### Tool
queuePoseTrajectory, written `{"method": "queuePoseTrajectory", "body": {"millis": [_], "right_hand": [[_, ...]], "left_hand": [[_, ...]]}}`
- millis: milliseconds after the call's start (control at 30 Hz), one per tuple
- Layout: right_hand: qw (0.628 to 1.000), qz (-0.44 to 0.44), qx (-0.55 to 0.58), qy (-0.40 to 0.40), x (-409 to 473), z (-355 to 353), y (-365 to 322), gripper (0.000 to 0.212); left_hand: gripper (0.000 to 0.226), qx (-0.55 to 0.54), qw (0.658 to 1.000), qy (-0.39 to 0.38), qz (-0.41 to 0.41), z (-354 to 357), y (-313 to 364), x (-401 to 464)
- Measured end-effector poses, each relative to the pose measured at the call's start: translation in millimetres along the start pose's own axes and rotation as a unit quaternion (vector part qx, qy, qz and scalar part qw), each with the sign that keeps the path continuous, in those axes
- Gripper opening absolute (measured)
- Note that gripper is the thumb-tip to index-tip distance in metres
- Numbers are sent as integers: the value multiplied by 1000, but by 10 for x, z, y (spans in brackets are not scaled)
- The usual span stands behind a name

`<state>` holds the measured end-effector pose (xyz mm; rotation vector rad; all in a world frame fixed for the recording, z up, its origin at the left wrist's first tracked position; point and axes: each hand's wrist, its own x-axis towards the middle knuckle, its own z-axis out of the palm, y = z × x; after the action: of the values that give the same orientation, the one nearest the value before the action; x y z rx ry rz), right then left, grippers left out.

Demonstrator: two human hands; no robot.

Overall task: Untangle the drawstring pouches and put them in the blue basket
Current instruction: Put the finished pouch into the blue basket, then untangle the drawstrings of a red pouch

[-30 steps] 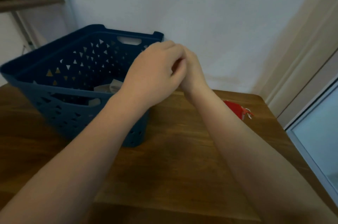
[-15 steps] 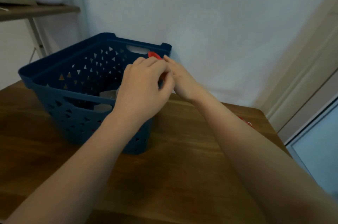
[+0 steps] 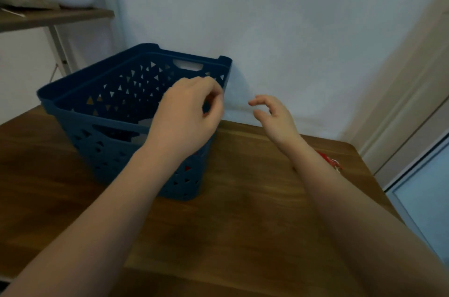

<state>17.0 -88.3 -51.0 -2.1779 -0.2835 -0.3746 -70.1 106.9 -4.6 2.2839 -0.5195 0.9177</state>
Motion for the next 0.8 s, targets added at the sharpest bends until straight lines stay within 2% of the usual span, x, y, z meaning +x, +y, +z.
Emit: {"method": "queuePoseTrajectory", "body": {"millis": [100,200,300,433,533,667,800], "right_hand": [[991,111,-70,13,-117,-208,522,28],[968,216,-121,37,-307,-426,1073,35],[940,269,-206,28,-504,-638,1488,41],[929,319,-187,20,-553,-762,1758,48],[921,320,-222,33,-501,-812,1858,53],[902,269,-335,42,-487,-806,1813,34],[923,165,-337,84,-543,-766,1672,19]], "left_hand": [[17,-12,997,-39,71,200,212,-42],[24,-15,990,-87,110,459,362,-107],[15,-11,984,-147,104,728,456,-144],[12,-6,977,-208,56,981,480,-143],[10,-2,969,-248,22,1162,472,-148],[6,-3,957,-291,-7,1349,407,-149],[23,5,954,-299,-6,1491,344,-108]]}}
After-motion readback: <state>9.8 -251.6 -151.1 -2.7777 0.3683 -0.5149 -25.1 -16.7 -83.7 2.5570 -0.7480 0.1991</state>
